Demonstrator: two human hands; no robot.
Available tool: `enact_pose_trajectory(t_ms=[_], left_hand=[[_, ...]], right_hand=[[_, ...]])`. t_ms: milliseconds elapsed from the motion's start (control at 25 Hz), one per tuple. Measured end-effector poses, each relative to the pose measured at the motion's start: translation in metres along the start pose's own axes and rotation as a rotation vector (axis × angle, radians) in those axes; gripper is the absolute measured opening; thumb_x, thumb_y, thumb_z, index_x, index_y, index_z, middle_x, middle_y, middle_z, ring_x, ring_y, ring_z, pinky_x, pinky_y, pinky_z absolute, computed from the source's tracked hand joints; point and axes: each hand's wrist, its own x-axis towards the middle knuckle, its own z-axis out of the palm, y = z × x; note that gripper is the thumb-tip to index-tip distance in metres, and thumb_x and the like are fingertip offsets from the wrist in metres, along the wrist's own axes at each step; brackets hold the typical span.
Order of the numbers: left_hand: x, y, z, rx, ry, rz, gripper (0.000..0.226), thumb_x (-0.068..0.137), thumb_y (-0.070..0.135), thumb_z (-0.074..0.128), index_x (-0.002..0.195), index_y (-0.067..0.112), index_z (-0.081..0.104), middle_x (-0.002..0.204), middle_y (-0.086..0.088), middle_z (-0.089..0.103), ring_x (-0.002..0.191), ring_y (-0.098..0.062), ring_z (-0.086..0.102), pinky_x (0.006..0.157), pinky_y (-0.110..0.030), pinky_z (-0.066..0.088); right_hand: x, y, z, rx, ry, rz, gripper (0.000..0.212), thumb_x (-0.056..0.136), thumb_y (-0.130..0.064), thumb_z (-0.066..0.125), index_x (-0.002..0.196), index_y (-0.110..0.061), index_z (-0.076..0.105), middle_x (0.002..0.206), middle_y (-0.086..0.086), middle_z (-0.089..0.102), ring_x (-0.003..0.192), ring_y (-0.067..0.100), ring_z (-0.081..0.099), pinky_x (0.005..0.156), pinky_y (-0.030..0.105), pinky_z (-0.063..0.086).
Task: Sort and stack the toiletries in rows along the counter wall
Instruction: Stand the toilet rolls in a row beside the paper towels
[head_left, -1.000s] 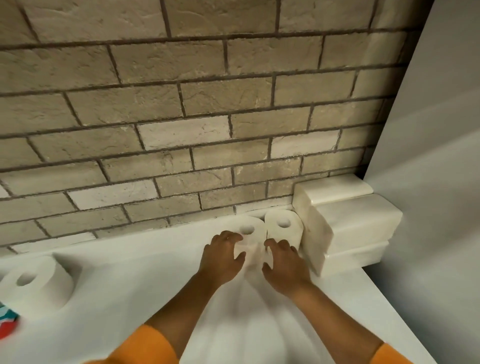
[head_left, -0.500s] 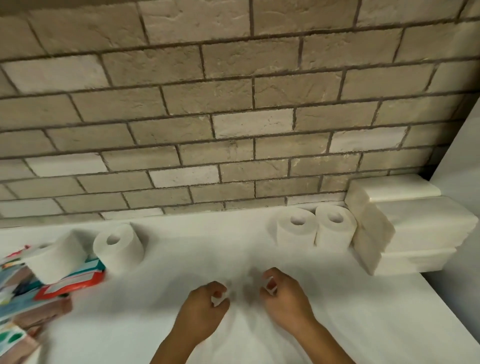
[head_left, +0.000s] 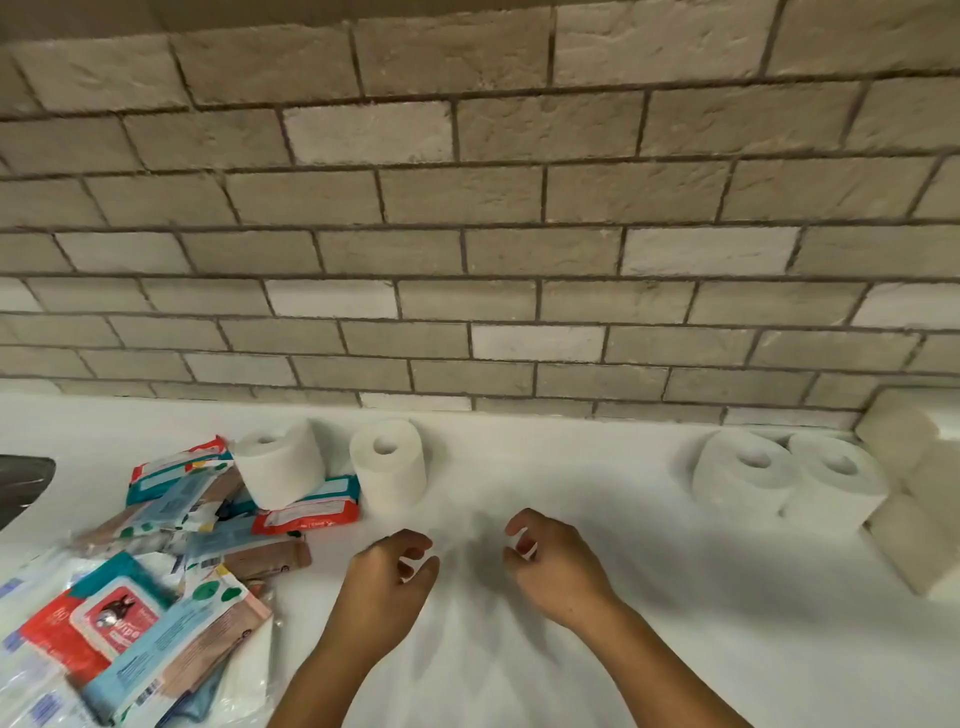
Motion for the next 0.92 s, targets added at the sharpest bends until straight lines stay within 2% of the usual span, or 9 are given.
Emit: enact_pose_trajectory(t_ms=[160, 280, 360, 440, 600, 760, 920], left_hand=[[0.013, -0.032, -0.048, 0.03, 0.043, -0.012, 0.012, 0.09, 0.028, 0.072, 0.1, 0.031, 0.066, 0.098, 0.015, 0.067, 0.084, -0.003, 0.064, 0.069, -0.008, 0.046], [0.031, -0.057, -0.081, 0.101, 0.068, -0.012, 0.016, 0.088, 0.028, 0.073, 0.103, 0.022, 0.071, 0.101, 0.008, 0.068, 0.084, -0.007, 0.064, 0.078, -0.022, 0.054], [0.049, -0.074, -0.103, 0.177, 0.083, -0.031, 0.018, 0.087, 0.025, 0.071, 0.103, 0.017, 0.073, 0.1, 0.001, 0.073, 0.082, -0.011, 0.066, 0.077, -0.024, 0.053], [0.072, -0.089, -0.126, 0.236, 0.072, -0.1, 0.022, 0.085, 0.026, 0.07, 0.105, 0.017, 0.07, 0.106, -0.005, 0.072, 0.089, -0.017, 0.067, 0.081, -0.027, 0.055], [0.12, -0.113, -0.161, 0.359, 0.079, -0.185, 0.058, 0.085, 0.035, 0.071, 0.137, 0.018, 0.05, 0.132, -0.012, 0.05, 0.119, -0.031, 0.055, 0.101, -0.039, 0.047], [0.17, -0.123, -0.165, 0.324, 0.055, -0.237, 0.081, 0.077, 0.044, 0.076, 0.143, 0.017, 0.037, 0.133, -0.021, 0.045, 0.116, -0.042, 0.056, 0.096, -0.047, 0.051], [0.21, -0.143, -0.158, 0.379, -0.042, -0.328, 0.107, 0.055, 0.066, 0.079, 0.141, 0.019, 0.036, 0.129, -0.014, 0.056, 0.117, -0.037, 0.057, 0.097, -0.048, 0.053]], right_hand=[[0.017, -0.046, 0.03, -0.05, -0.047, -0.027, 0.021, 0.088, -0.044, 0.057, 0.108, -0.039, 0.059, 0.1, -0.014, 0.064, 0.09, 0.01, 0.065, 0.084, 0.029, 0.055], [0.034, -0.078, 0.046, -0.108, -0.062, -0.058, 0.022, 0.091, -0.042, 0.057, 0.112, -0.038, 0.059, 0.107, -0.014, 0.063, 0.098, 0.012, 0.064, 0.087, 0.029, 0.053], [0.047, -0.096, 0.056, -0.162, -0.061, -0.091, 0.024, 0.092, -0.041, 0.057, 0.115, -0.038, 0.059, 0.113, -0.012, 0.063, 0.106, 0.013, 0.062, 0.089, 0.03, 0.05], [0.062, -0.113, 0.069, -0.241, -0.059, -0.134, 0.03, 0.093, -0.04, 0.056, 0.122, -0.036, 0.058, 0.121, -0.008, 0.062, 0.116, 0.017, 0.057, 0.091, 0.032, 0.048], [0.088, -0.145, 0.098, -0.473, -0.053, -0.265, 0.047, 0.093, -0.033, 0.06, 0.138, -0.025, 0.051, 0.138, -0.002, 0.055, 0.126, 0.025, 0.048, 0.098, 0.041, 0.047], [0.119, -0.162, 0.114, -0.642, -0.028, -0.321, 0.068, 0.091, -0.029, 0.066, 0.152, -0.022, 0.036, 0.157, 0.001, 0.04, 0.144, 0.029, 0.035, 0.114, 0.051, 0.035], [0.144, -0.153, 0.115, -0.678, -0.123, -0.307, 0.081, 0.091, -0.026, 0.069, 0.159, -0.028, 0.025, 0.166, -0.002, 0.026, 0.153, 0.027, 0.021, 0.122, 0.05, 0.024]])
